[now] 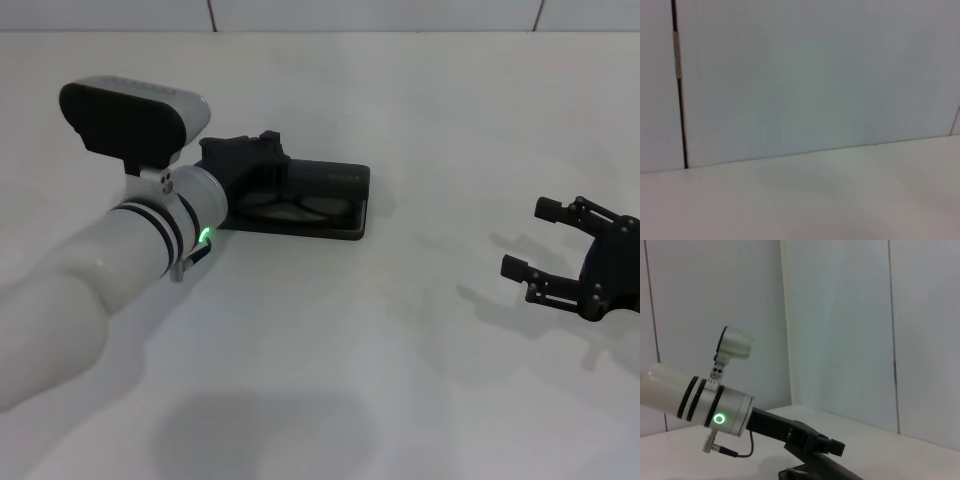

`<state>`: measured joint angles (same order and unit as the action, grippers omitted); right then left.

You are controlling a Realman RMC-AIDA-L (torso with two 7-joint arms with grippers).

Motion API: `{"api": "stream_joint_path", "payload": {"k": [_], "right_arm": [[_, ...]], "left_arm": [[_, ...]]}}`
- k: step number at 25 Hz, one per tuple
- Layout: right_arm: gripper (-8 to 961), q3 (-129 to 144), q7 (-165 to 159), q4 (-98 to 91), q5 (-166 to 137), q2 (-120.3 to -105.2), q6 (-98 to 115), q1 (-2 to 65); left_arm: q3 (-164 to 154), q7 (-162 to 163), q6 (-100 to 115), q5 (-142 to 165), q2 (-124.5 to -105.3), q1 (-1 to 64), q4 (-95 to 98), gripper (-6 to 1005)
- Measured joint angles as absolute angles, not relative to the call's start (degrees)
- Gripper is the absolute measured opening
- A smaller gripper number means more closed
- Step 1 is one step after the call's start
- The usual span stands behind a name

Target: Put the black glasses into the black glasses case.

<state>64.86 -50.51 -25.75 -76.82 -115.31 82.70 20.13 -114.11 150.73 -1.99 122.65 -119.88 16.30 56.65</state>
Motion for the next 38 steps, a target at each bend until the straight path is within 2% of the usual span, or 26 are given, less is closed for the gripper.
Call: {"api": "stream_joint_path", "payload": {"k": [38], "right_arm": [[851, 64.9, -51.3, -25.7, -76.8, -115.31, 83.1, 20.1]], "left_arm": [[-121.7, 153.2, -11.4, 123.1, -119.51, 14.9, 54.8, 101]]}}
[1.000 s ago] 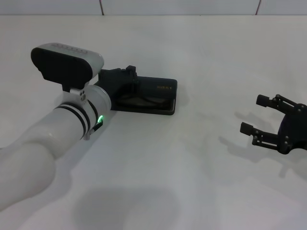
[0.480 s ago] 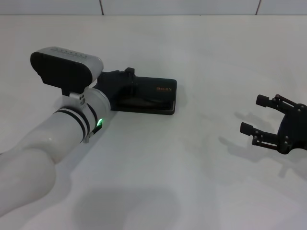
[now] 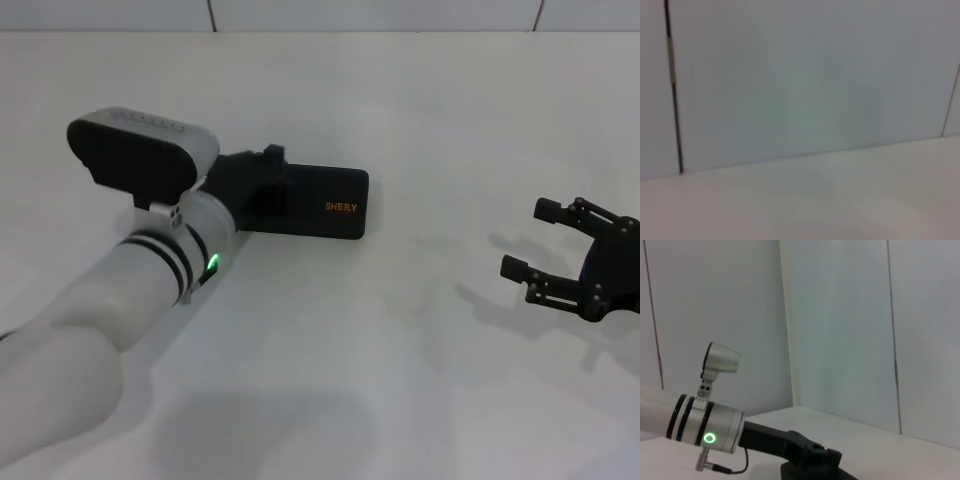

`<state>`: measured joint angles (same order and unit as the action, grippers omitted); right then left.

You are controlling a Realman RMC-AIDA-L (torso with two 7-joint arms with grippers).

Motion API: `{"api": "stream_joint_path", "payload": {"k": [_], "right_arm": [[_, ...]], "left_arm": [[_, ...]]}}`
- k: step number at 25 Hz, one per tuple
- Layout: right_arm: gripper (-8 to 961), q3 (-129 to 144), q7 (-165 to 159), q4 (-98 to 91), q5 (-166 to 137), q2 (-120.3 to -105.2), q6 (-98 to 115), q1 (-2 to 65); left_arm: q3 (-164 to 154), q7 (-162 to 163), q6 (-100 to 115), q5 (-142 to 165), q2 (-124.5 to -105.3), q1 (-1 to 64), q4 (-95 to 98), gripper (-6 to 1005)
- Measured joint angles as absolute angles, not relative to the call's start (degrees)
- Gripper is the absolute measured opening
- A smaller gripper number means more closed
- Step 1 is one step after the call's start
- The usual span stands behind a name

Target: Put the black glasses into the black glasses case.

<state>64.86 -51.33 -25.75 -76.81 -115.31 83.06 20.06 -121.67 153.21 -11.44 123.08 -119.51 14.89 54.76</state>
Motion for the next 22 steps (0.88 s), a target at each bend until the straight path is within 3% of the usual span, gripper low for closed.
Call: {"api": "stream_joint_path", "payload": {"k": [4, 15, 18, 22], "right_arm": [[851, 64.9, -51.3, -25.8, -76.8, -115.31, 83.1, 19.8], [852, 64.9, -52.6, -25.8, -76.8, -114.73, 84.6, 19.8], [852, 64.9, -52.7, -25.8, -76.8, -114.72, 84.7, 19.9], [852, 64.9, -52.7, -25.8, -76.8, -114.7, 84.7, 20.1]], "left_arm": [[-121.9, 153.2, -8.7, 123.1, -118.02, 13.3, 61.4, 102], [-119.9, 153.0, 5.0, 116.6, -111.73, 12.5, 74.8, 104], [-116.2, 150.7, 9.3, 110.1, -112.11, 13.0, 75.2, 105], [-108.5, 140.4, 18.1, 100.9, -115.36, 14.5, 74.3, 106]]}}
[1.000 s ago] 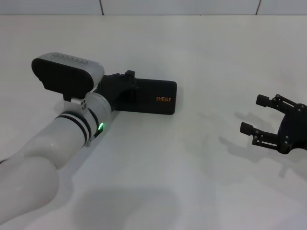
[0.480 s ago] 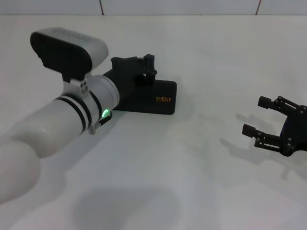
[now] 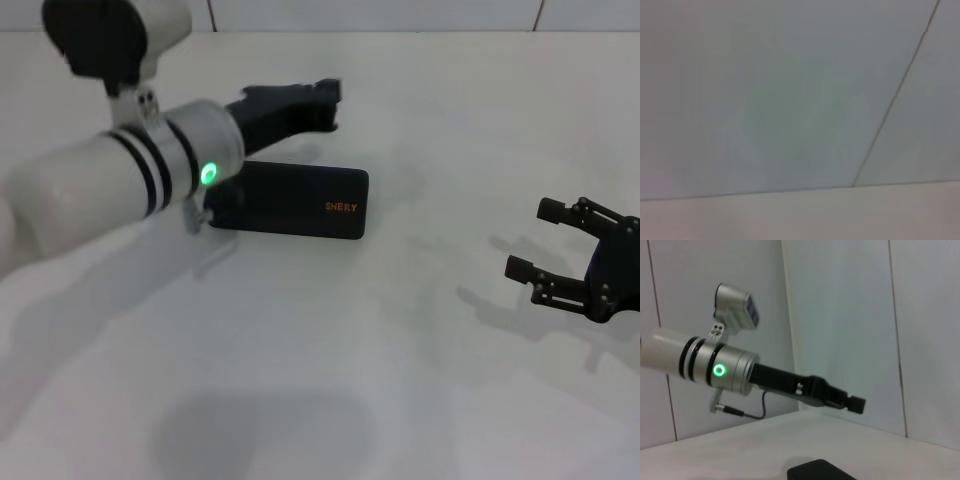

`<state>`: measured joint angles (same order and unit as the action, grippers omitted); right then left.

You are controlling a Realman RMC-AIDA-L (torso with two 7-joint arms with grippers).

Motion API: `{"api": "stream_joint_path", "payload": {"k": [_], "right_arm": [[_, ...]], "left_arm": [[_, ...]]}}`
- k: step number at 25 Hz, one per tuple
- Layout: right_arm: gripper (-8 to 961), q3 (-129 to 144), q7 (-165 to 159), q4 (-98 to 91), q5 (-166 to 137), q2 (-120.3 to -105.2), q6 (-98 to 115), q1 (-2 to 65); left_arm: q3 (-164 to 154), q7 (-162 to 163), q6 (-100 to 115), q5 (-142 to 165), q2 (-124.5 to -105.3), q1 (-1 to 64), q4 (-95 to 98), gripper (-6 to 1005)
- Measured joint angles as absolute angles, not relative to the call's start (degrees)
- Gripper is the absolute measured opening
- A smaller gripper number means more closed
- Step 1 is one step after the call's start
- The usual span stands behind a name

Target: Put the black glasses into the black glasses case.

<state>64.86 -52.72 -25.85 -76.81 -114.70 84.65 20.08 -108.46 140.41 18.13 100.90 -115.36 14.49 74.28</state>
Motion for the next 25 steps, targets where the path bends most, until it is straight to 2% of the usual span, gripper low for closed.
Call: {"api": "stream_joint_path", "payload": {"k": [3, 5, 10, 13, 18, 25], "right_arm": [[851, 64.9, -52.7, -25.8, -76.8, -114.69, 84.7, 20.1], [851, 64.9, -52.7, -25.9, -76.8, -114.69, 84.6, 20.3], [850, 64.9, -52.7, -25.9, -76.8, -114.7, 84.7, 20.6], [851, 65.2, -52.5, -25.9, -76.8, -114.78, 84.7, 20.7], [852, 65.2, -52.4, -25.9, -76.8, -114.85, 84.6, 20.7], [852, 65.3, -52.2, -25.9, -76.9, -114.96, 84.4, 20.7]], "left_arm": [[-97.7, 126.4, 31.3, 89.2, -118.75, 17.0, 69.5, 106], [-92.0, 115.2, 40.6, 80.0, -119.63, 19.1, 63.5, 107], [-82.6, 93.6, 59.2, 65.9, -119.25, 25.8, 44.7, 108], [-78.2, 80.6, 67.1, 65.5, -119.48, 26.9, 37.7, 109], [-74.8, 60.7, 74.3, 64.9, -119.62, 25.0, 32.3, 110], [-73.5, 49.9, 74.5, 60.4, -119.84, 19.7, 31.7, 111]]}}
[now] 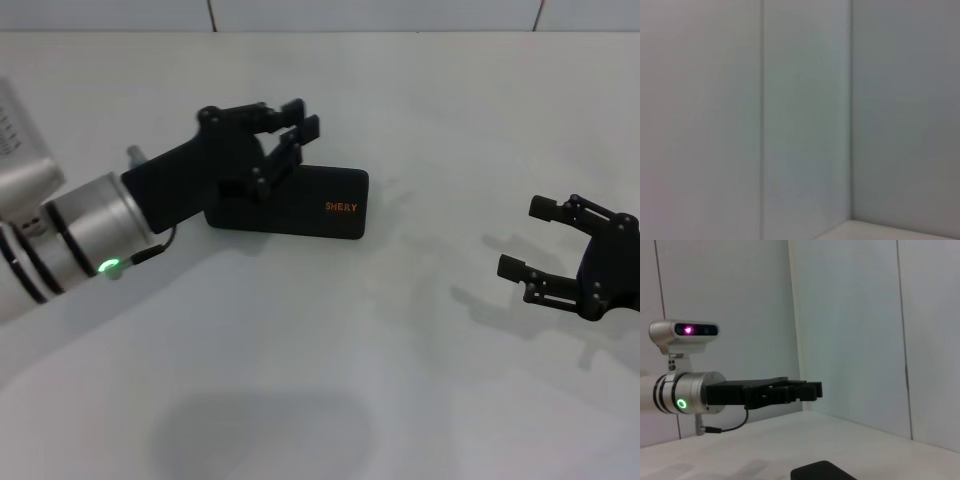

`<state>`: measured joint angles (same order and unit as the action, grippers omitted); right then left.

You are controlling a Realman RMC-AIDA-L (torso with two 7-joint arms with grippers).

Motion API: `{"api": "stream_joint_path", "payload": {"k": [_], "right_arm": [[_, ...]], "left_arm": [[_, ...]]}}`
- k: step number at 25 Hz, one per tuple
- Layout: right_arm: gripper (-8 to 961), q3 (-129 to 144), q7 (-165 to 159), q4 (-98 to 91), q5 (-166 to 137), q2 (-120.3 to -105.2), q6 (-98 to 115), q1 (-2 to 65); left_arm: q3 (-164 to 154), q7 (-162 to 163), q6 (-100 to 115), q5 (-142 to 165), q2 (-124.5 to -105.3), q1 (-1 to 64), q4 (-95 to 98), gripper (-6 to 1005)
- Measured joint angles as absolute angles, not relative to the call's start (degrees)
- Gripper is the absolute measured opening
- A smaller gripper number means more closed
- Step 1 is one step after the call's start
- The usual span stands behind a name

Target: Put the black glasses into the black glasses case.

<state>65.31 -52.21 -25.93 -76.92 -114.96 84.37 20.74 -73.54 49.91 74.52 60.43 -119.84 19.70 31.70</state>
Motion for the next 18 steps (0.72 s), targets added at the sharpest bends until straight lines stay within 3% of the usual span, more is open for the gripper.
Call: {"api": "stream_joint_path", "payload": {"k": [5, 12, 18], "right_arm": [[851, 65.1, -51.4, -25.9, -77.0, -114.96, 84.9, 20.5], [851, 64.8, -50.3, -26.0, -76.8, -114.74, 86.6, 20.2], [851, 64.8, -47.6, -26.0, -76.8, -114.44, 91.1, 18.8]], "left_arm": [[-73.5, 46.0, 75.0, 57.1, -119.71, 16.7, 31.6, 112], [-73.4, 43.3, 75.4, 57.2, -118.87, 13.6, 31.8, 449], [-73.5, 45.6, 76.7, 58.9, -116.36, 10.1, 31.7, 756]]}}
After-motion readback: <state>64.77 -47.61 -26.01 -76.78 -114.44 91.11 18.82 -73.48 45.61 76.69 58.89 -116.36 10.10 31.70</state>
